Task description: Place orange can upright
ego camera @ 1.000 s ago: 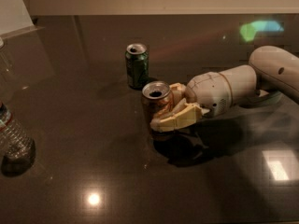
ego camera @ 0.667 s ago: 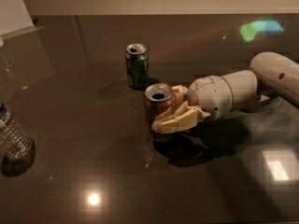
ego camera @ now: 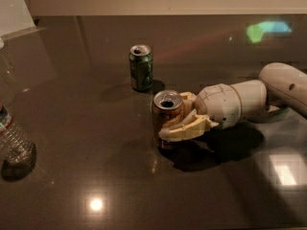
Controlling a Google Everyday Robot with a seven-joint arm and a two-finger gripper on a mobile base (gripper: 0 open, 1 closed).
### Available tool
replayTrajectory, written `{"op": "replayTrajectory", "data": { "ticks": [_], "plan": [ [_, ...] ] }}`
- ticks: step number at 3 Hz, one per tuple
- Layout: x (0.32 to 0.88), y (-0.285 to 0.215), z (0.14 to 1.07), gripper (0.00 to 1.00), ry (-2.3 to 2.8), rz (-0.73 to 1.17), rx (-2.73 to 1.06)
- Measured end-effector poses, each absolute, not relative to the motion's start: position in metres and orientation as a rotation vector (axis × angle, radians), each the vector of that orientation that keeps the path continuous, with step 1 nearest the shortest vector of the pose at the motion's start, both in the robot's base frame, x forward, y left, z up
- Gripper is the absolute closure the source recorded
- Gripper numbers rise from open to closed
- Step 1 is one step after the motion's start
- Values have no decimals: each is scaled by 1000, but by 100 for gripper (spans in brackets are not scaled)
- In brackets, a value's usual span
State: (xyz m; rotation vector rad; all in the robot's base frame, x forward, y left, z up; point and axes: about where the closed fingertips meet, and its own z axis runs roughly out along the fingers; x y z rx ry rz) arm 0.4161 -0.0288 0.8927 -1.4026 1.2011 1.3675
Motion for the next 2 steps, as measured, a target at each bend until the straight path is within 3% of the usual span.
{"op": "replayTrajectory", "data": {
  "ticks": [1, 2],
  "plan": [
    [415, -31, 888, 100, 1195, 1342, -1403],
    [415, -33, 885, 82, 1199, 1312, -1408]
  ]
}}
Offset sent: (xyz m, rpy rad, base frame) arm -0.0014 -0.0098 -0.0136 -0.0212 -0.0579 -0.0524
